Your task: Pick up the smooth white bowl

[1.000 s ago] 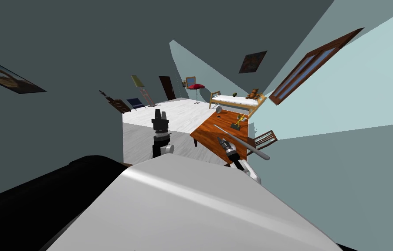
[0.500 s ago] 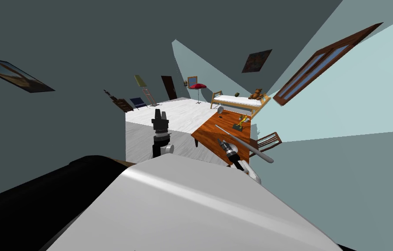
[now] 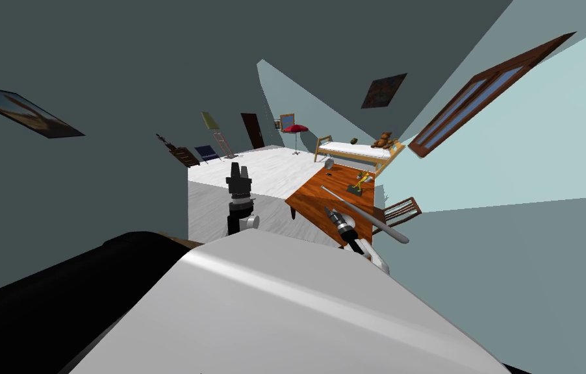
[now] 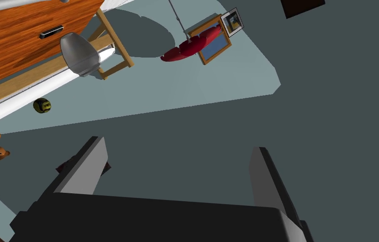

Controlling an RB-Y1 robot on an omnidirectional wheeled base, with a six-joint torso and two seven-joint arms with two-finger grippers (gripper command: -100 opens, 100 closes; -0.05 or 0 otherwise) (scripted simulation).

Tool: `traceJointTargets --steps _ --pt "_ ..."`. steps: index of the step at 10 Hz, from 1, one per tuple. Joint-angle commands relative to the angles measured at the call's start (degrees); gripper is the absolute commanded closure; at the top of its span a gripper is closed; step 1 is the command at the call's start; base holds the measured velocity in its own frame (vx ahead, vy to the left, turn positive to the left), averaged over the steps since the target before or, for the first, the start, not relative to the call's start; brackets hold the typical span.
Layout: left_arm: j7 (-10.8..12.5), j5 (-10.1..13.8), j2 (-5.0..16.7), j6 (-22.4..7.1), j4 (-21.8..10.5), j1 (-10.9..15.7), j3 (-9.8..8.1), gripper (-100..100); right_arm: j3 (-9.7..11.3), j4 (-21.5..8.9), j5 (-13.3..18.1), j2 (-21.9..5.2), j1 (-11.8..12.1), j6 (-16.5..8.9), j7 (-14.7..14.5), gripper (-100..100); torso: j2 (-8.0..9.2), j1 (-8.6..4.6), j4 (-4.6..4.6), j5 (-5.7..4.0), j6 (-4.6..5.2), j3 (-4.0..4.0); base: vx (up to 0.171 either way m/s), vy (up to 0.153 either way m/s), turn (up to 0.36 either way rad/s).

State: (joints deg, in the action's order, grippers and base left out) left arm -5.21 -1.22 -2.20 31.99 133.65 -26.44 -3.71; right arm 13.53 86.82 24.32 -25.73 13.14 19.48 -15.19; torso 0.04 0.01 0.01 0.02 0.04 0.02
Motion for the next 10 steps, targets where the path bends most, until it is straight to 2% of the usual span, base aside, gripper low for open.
traceJointTargets --steps 1,10 --pt "0.0 0.0 0.0 0.0 0.0 0.0 0.0 0 0.74 -2.86 1.07 -1.05 -0.78 -1.07 -1.47 -100 0.0 0.0 0.0 0.0 0.0 0.0 0.034 0.044 0.126" --pt "0.0 0.0 0.0 0.0 0.0 0.0 0.0 0 0.74 -3.46 1.07 -1.05 -0.78 -1.07 -1.47 -100 0.03 -0.03 0.01 -0.01 0.01 0.02 0.001 0.0 0.006"
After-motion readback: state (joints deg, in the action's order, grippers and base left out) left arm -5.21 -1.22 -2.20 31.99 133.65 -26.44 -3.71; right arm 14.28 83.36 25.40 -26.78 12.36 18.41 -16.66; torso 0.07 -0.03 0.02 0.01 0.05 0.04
